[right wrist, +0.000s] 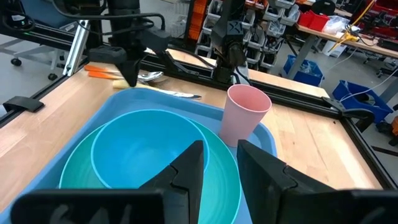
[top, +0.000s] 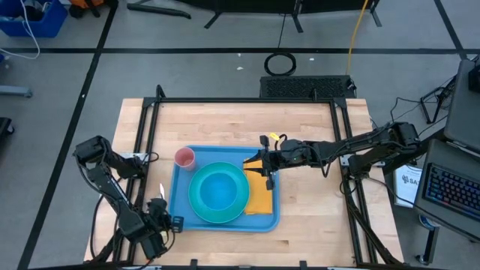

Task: Set up tray
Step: Put the yellow knife in the left of the yellow napkin

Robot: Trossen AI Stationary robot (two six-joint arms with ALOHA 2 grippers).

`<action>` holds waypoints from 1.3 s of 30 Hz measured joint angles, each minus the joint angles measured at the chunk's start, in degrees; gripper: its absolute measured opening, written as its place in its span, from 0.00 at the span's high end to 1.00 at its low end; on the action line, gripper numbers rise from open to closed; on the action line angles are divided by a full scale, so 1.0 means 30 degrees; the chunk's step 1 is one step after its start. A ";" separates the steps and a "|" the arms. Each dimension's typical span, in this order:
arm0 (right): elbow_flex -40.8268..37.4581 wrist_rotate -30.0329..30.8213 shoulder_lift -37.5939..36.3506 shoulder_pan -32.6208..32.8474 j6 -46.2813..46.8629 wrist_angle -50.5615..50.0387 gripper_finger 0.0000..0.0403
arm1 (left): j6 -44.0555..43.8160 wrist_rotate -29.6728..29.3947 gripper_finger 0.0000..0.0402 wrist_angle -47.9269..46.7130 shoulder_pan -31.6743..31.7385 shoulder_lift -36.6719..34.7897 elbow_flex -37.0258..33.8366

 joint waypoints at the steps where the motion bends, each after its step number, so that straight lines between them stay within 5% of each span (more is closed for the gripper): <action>1: 0.0000 0.0000 0.0000 0.0000 0.0000 0.0000 0.78 | 0.0009 0.0005 0.92 0.0045 0.0020 0.0000 0.0000; 18: 0.0000 0.0000 0.0000 0.0000 0.0087 -0.0011 0.78 | -0.0152 0.2408 0.61 -0.0057 0.0118 -0.0007 -0.0888; 39: 0.0005 -0.0002 0.0000 0.0000 0.0089 -0.0009 0.78 | 0.0515 0.2781 0.60 0.1451 0.0319 0.1614 -0.0809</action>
